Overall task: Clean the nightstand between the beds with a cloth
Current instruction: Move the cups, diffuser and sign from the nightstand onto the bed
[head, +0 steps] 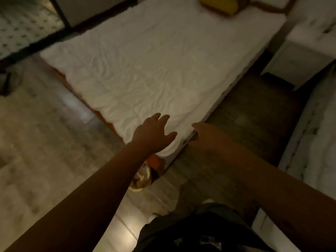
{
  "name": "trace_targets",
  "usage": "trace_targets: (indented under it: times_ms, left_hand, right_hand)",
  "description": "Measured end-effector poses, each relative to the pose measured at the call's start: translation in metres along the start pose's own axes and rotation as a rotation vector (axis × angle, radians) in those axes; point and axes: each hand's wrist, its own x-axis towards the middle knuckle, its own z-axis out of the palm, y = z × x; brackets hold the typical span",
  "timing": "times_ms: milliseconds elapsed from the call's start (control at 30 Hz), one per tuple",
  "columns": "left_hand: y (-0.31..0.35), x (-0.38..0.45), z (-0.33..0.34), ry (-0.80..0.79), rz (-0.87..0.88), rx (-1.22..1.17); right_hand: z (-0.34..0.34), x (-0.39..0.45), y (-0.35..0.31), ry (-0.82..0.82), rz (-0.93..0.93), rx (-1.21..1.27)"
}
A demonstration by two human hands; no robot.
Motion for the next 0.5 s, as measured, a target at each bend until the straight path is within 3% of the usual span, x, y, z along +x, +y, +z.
trace_targets:
  times_ms: [500]
  left_hand:
    - [0.292,0.153,-0.008,-0.024,0.456,0.208]
  right_hand:
    - [-0.191,-0.072,0.227,0.279,0.399,-0.115]
